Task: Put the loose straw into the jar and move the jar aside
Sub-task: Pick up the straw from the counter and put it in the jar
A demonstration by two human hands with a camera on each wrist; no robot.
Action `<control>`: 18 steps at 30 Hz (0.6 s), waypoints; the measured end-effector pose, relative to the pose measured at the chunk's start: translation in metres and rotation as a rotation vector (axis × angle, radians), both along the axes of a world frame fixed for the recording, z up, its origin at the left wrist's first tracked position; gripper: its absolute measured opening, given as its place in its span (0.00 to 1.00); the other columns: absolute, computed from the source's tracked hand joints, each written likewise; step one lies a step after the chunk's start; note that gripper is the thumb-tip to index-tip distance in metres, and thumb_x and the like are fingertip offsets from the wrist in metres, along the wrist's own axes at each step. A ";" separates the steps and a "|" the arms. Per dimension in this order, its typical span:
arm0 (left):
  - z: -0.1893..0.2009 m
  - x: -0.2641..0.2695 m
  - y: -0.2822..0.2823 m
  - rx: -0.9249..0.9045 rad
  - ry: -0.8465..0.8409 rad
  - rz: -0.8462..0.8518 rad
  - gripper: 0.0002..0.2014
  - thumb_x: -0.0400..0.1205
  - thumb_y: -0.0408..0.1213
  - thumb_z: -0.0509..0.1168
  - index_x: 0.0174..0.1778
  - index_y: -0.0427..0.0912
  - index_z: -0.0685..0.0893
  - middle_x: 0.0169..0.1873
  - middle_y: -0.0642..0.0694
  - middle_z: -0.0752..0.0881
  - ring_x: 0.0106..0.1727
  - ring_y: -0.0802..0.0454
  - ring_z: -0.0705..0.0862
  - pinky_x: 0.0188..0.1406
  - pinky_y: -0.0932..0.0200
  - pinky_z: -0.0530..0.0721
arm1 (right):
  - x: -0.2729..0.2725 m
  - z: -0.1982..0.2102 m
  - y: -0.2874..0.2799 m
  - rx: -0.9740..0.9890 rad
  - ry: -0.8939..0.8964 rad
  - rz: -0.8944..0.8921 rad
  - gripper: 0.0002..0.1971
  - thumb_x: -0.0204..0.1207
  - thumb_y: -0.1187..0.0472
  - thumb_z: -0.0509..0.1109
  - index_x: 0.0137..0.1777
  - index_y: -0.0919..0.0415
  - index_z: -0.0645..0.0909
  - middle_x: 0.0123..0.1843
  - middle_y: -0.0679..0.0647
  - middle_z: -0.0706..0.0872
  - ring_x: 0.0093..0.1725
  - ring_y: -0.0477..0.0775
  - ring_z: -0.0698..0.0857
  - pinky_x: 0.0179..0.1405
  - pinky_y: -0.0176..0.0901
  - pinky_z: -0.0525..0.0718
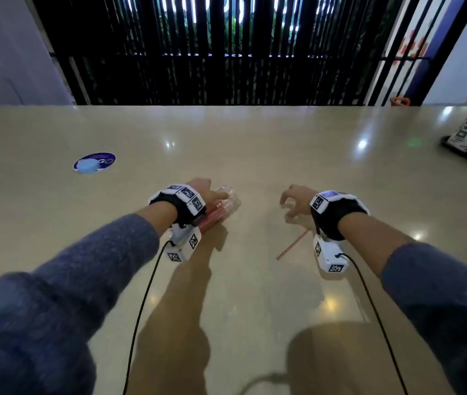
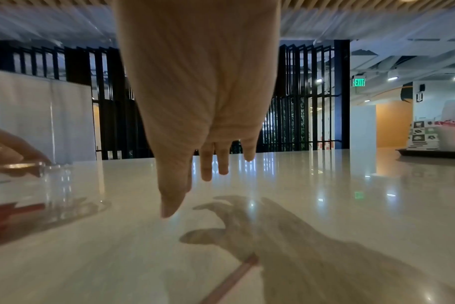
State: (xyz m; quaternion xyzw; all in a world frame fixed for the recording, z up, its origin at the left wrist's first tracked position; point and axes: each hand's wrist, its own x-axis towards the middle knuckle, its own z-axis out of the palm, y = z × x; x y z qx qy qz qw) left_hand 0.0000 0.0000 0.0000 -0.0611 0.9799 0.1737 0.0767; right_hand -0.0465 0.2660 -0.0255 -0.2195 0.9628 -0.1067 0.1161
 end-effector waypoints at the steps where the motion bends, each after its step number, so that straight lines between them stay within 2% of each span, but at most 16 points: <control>1: -0.006 0.005 0.003 0.008 -0.018 -0.003 0.39 0.73 0.63 0.63 0.70 0.35 0.74 0.66 0.36 0.82 0.65 0.39 0.82 0.61 0.49 0.79 | 0.004 -0.005 0.004 -0.035 -0.001 0.032 0.16 0.64 0.62 0.81 0.51 0.50 0.85 0.55 0.50 0.77 0.52 0.55 0.82 0.55 0.45 0.79; 4: -0.024 0.018 0.007 0.043 0.075 0.021 0.40 0.62 0.64 0.68 0.64 0.41 0.75 0.57 0.44 0.84 0.52 0.43 0.84 0.51 0.49 0.84 | 0.021 -0.010 0.010 -0.069 -0.067 0.018 0.16 0.56 0.63 0.85 0.42 0.50 0.85 0.46 0.49 0.75 0.44 0.48 0.78 0.51 0.44 0.80; 7: -0.030 0.023 0.010 -0.027 0.144 0.043 0.34 0.61 0.59 0.71 0.59 0.45 0.77 0.52 0.46 0.85 0.46 0.46 0.82 0.41 0.56 0.78 | 0.024 -0.010 0.013 -0.135 -0.067 0.008 0.18 0.52 0.64 0.87 0.32 0.46 0.83 0.39 0.43 0.74 0.38 0.39 0.77 0.46 0.41 0.78; 8: -0.030 0.024 0.011 -0.059 0.154 0.046 0.33 0.61 0.58 0.71 0.59 0.45 0.77 0.50 0.46 0.86 0.45 0.46 0.82 0.40 0.57 0.77 | 0.026 -0.008 0.014 -0.136 -0.074 0.016 0.19 0.51 0.64 0.87 0.30 0.43 0.82 0.39 0.42 0.74 0.39 0.42 0.79 0.46 0.42 0.79; 10: -0.031 0.024 0.012 -0.081 0.161 0.040 0.32 0.61 0.58 0.71 0.58 0.45 0.78 0.48 0.46 0.86 0.46 0.45 0.85 0.39 0.57 0.77 | 0.031 -0.004 0.017 -0.134 -0.112 0.029 0.18 0.51 0.62 0.88 0.27 0.41 0.83 0.41 0.46 0.78 0.47 0.52 0.84 0.51 0.47 0.84; 12: -0.032 0.026 0.014 -0.098 0.182 0.029 0.31 0.61 0.58 0.70 0.56 0.44 0.78 0.47 0.46 0.86 0.45 0.44 0.84 0.39 0.57 0.76 | 0.034 -0.002 0.023 -0.193 -0.152 -0.003 0.14 0.50 0.62 0.88 0.26 0.44 0.87 0.45 0.48 0.82 0.53 0.56 0.86 0.56 0.54 0.87; 15: -0.032 0.026 0.014 -0.118 0.194 0.011 0.31 0.62 0.58 0.70 0.56 0.44 0.77 0.50 0.46 0.86 0.45 0.44 0.82 0.40 0.57 0.76 | 0.037 -0.001 0.029 -0.157 -0.147 -0.059 0.14 0.46 0.57 0.88 0.31 0.47 0.90 0.50 0.44 0.85 0.55 0.50 0.88 0.59 0.53 0.86; 18: -0.031 0.025 0.013 -0.118 0.183 0.007 0.33 0.62 0.59 0.72 0.58 0.43 0.77 0.51 0.45 0.86 0.45 0.44 0.82 0.40 0.56 0.76 | 0.039 -0.003 0.028 -0.078 -0.124 -0.034 0.16 0.44 0.59 0.89 0.33 0.50 0.91 0.51 0.45 0.84 0.53 0.50 0.87 0.59 0.54 0.86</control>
